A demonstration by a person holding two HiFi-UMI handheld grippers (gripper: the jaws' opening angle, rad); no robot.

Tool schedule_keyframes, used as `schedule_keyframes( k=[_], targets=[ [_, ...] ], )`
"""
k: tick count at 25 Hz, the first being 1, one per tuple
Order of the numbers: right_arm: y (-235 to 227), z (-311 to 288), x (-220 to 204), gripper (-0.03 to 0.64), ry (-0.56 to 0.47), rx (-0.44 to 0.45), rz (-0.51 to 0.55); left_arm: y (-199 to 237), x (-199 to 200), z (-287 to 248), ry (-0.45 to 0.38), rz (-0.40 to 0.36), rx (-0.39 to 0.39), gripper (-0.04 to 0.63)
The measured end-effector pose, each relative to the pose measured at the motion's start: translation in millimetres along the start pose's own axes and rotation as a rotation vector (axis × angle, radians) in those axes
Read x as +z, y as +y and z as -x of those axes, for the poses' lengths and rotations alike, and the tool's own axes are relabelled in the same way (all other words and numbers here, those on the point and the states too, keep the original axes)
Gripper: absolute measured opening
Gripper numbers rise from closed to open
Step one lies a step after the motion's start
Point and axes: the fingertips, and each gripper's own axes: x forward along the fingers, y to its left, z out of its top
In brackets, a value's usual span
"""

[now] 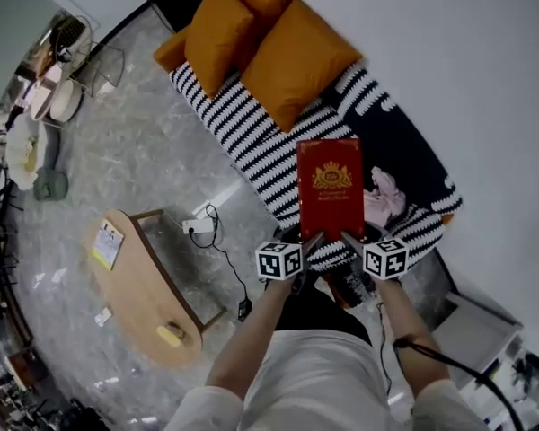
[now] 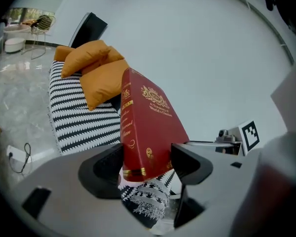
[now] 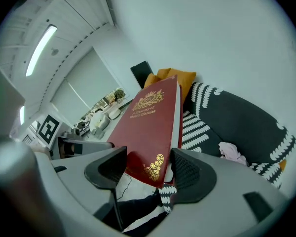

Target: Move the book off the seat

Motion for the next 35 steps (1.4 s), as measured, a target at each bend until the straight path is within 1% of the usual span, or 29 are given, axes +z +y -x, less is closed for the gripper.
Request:
schedule_keyframes(
  k=[5, 10, 14, 20, 24, 29, 35],
  targets=[
    [35, 2, 5, 0.299, 0.031, 0.042, 0.07, 4, -2, 36, -0.069, 0.059, 0.03, 0.299],
    [94, -20, 2, 0.299, 0.066, 0.099, 0.145, 36, -5, 92, -0.134, 0.101, 0.075, 0.299],
    [136, -32, 7, 0.299, 0.081, 0.151, 0.198, 54, 0, 132, -0.188, 0.13, 0.111, 0.299],
    [211, -67, 7, 0.299, 0.096, 0.208, 0.259, 102, 6, 198, -0.254, 0.16, 0.16, 0.299],
    [274, -87, 5, 0.299, 0.105, 0.237, 0.293, 134, 11, 255, -0.284, 0.17, 0.175, 0.299],
    [318, -110, -1, 0.301, 0.12, 0.279, 0.329, 165, 11, 294, -0.31, 0.172, 0.203, 0.299],
    [390, -140, -20, 0.301, 0.146, 0.321, 0.366, 211, -2, 359, -0.361, 0.208, 0.243, 0.299]
  ],
)
